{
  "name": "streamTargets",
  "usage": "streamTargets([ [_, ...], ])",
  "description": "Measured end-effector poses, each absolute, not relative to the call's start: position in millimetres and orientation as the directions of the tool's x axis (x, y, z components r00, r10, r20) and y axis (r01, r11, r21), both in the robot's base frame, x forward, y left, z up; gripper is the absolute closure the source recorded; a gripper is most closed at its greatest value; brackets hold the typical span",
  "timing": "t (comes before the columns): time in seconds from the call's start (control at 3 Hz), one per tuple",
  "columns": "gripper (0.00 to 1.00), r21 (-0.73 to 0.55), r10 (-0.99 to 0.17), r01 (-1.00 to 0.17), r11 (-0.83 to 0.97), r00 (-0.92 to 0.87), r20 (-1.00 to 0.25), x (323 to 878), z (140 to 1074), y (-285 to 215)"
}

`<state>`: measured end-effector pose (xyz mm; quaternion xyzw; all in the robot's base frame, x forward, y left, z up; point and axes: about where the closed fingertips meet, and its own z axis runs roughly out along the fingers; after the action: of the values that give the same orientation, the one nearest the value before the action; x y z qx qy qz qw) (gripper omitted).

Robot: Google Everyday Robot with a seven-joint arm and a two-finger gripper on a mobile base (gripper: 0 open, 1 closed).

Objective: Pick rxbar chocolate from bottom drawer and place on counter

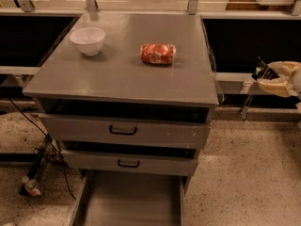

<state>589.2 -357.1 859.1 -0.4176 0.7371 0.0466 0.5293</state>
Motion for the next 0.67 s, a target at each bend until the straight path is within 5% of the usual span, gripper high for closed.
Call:
streamTargets([
  [0.67, 1.00, -0.366, -0.572, -0.738, 0.568, -0.034, -0.820, 627.1, 862.2, -302.5],
])
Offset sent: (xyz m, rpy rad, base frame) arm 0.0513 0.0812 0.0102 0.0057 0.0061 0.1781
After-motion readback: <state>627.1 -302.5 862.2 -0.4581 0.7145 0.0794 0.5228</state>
